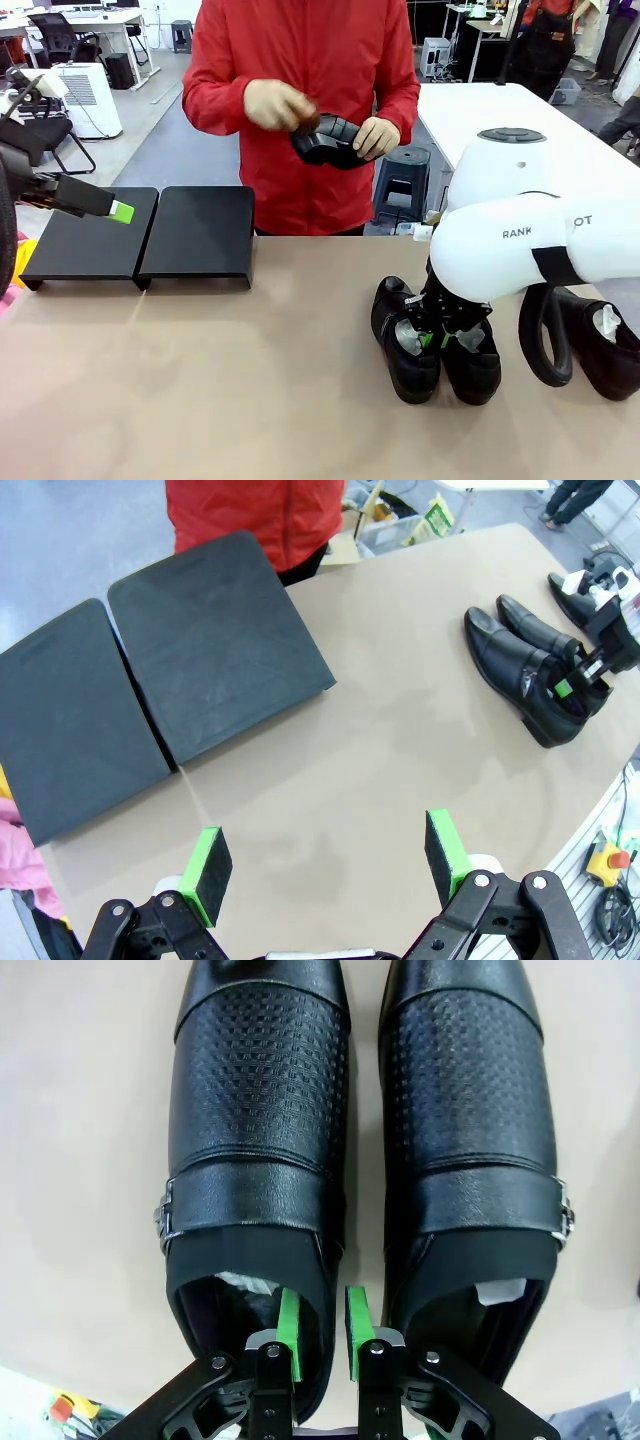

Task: Organize the shoes by placing them on the stand.
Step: Pick up one Shoe and place it in the middle of the table.

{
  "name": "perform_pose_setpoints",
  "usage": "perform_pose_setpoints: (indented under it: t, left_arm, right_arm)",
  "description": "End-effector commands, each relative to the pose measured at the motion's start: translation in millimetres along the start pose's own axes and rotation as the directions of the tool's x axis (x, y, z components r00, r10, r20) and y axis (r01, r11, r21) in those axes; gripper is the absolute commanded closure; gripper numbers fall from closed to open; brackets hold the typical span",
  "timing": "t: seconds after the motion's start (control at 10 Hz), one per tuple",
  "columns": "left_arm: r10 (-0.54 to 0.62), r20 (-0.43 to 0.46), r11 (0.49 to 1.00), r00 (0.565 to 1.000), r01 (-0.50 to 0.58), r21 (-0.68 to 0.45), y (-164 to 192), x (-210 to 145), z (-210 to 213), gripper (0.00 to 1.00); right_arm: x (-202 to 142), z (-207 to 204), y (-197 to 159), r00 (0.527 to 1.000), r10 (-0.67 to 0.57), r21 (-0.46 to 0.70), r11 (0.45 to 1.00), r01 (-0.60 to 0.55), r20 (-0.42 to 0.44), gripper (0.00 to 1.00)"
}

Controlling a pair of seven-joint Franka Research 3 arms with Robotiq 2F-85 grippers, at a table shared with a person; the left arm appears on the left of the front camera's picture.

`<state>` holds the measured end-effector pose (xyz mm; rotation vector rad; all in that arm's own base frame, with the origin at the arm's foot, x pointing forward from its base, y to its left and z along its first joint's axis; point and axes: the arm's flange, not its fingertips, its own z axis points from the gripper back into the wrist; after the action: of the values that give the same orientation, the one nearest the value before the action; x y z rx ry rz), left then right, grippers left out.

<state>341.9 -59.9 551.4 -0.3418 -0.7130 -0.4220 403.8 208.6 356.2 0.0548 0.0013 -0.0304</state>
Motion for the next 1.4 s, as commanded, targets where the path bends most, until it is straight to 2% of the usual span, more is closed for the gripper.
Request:
perform_pose_setpoints:
  t: [0.0, 0.3, 0.5, 0.9, 1.1, 1.3]
  left_arm:
    - [-0.013, -0.004, 1.0, 1.0, 0.013, -0.004, 2, -1, 1, 0.0]
    - [-0.013, -0.004, 1.0, 1.0, 0.013, -0.004, 2, -1, 1, 0.0]
    - [-0.013, -0.004, 1.0, 1.0, 0.013, -0.004, 2, -1, 1, 0.0]
    - [-0.013, -0.004, 1.0, 1.0, 0.013, -0.004, 2, -1, 1, 0.0]
    - [-0.013, -0.004, 1.0, 1.0, 0.013, -0.004, 2, -1, 1, 0.0]
    - [-0.013, -0.004, 1.0, 1.0, 0.013, -0.004, 2, -1, 1, 0.0]
  right_arm:
    - [16, -7, 6, 1.0, -0.013, -0.025, 1.0, 0.013, 0.001, 0.74]
    - [20, -20, 8, 0.999, 0.042, -0.013, 0.999, -0.042, -0.014, 0.74]
    - [19, -21, 8, 0.999, 0.046, -0.06, 0.997, -0.047, -0.007, 1.0]
    - [17, -17, 8, 0.998, 0.054, -0.072, 0.996, -0.055, -0.022, 1.0]
    - [9, 1, 10, 0.999, 0.042, -0.06, 0.997, -0.041, 0.022, 1.0]
    - [0, 30, 10, 0.994, -0.008, -0.059, 0.998, 0.015, 0.105, 1.0]
